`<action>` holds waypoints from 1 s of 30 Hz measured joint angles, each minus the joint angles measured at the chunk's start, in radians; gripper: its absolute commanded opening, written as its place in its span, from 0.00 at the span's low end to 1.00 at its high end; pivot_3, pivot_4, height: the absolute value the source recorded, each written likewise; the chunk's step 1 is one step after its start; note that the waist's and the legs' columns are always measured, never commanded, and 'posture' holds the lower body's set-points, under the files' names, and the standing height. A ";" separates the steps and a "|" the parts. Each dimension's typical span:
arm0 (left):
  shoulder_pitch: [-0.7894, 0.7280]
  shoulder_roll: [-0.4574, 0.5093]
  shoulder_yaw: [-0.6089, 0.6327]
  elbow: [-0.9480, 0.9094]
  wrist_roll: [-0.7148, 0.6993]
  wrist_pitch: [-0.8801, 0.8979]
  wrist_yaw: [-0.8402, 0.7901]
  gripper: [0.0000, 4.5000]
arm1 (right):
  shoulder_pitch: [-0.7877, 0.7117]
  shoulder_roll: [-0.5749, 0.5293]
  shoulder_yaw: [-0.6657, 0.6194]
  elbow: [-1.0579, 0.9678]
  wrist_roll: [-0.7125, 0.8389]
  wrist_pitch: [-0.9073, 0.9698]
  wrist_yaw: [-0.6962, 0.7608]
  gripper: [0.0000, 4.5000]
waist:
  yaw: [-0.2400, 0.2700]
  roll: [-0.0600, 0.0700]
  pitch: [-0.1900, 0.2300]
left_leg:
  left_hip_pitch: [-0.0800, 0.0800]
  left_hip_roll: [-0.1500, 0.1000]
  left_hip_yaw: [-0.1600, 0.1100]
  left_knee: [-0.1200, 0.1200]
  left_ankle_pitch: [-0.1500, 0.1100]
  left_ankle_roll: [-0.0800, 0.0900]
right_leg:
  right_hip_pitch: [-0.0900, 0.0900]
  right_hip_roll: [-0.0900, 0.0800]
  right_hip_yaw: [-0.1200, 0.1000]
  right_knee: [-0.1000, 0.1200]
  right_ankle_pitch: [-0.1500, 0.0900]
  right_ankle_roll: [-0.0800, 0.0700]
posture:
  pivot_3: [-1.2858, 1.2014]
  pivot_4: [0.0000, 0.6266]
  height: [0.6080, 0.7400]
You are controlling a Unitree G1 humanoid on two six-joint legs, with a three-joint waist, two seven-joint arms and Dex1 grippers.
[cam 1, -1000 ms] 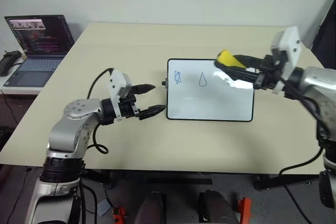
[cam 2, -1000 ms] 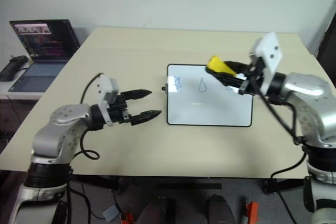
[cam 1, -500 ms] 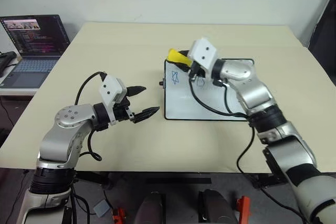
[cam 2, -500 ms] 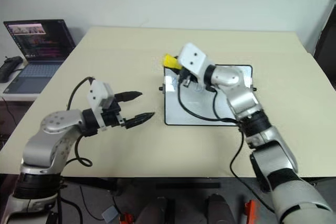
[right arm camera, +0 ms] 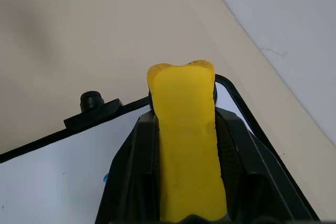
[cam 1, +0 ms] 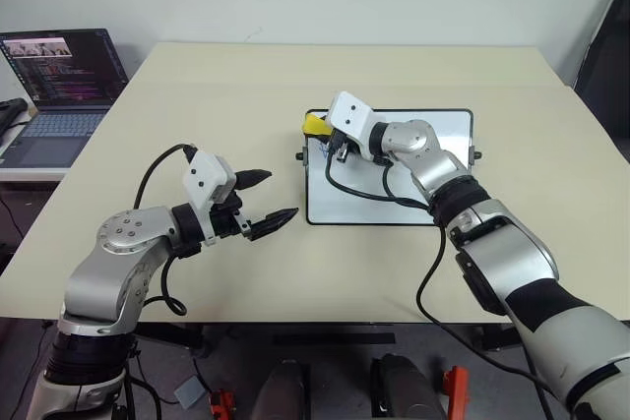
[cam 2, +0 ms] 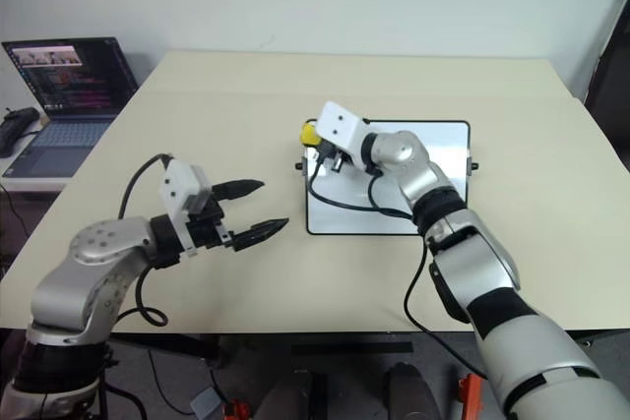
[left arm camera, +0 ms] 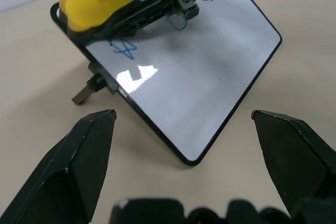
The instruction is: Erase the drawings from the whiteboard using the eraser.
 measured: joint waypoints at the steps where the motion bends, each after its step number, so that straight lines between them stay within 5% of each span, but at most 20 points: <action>1: 0.004 0.006 0.003 -0.001 -0.003 0.002 0.001 1.00 | -0.004 0.002 -0.005 0.012 -0.001 -0.002 -0.005 0.24 | 0.000 0.000 0.000 | 0.000 0.000 0.000 0.000 0.000 0.000 | 0.000 0.000 0.000 0.002 0.000 0.000 | 0.52 0.24 1.00; 19: 0.001 0.016 0.007 0.000 -0.012 0.003 0.003 1.00 | -0.053 -0.028 -0.007 0.057 -0.096 0.016 0.004 0.24 | -0.001 0.000 0.000 | 0.005 0.001 -0.001 0.000 0.001 -0.002 | 0.001 0.001 0.000 0.009 -0.002 -0.004 | 0.52 0.24 1.00; 30: -0.004 0.015 0.004 0.000 -0.015 0.003 0.002 1.00 | 0.077 0.016 0.026 -0.023 -0.106 0.020 0.133 0.24 | -0.007 -0.001 -0.001 | 0.020 0.004 -0.001 -0.001 0.002 -0.001 | 0.013 0.004 0.000 0.010 -0.006 -0.004 | 0.52 0.24 1.00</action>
